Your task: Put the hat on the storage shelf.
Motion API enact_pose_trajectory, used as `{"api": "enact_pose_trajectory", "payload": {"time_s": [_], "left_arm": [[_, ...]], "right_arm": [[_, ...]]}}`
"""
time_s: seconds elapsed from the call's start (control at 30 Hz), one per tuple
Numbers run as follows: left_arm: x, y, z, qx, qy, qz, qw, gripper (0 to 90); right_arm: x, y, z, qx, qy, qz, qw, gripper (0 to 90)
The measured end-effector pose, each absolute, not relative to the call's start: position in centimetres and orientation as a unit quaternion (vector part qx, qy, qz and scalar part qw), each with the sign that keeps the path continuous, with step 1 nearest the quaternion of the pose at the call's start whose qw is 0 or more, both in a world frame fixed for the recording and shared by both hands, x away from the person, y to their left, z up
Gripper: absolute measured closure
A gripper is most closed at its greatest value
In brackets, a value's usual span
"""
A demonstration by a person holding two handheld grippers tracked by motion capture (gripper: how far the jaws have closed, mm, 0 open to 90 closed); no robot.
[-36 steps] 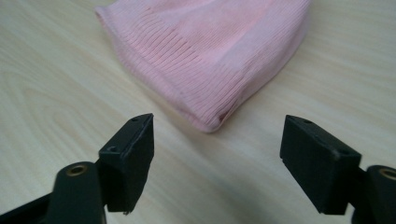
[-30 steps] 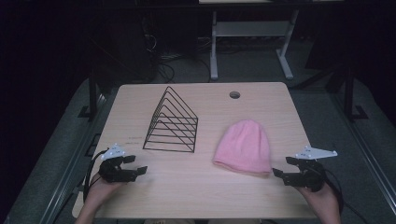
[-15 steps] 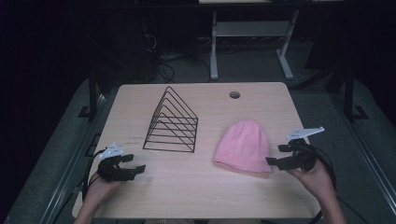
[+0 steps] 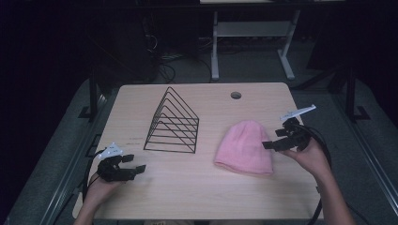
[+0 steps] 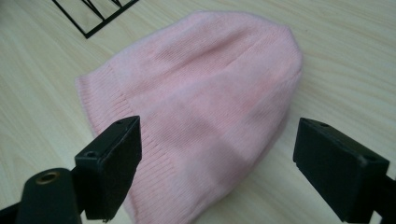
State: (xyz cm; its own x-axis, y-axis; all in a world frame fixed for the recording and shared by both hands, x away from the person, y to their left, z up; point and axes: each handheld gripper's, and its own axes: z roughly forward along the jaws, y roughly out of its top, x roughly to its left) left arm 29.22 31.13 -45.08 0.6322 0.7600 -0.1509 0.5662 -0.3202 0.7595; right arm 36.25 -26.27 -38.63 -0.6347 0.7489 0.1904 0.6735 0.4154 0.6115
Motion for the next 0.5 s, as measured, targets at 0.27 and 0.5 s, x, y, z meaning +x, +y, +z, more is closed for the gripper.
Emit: {"api": "enact_pose_trajectory", "payload": {"time_s": [0.27,0.5], "left_arm": [[29.0,31.3,-45.0,0.800,0.416,0.121,0.414,25.4],[28.9,31.3,-45.2,0.802,0.417,0.118,0.411,25.4]], "right_arm": [[39.7,-26.1,-38.8,0.428,0.843,0.323,0.036,17.4],[42.5,-25.1,-39.5,0.432,0.847,0.309,0.022,22.3]]}}
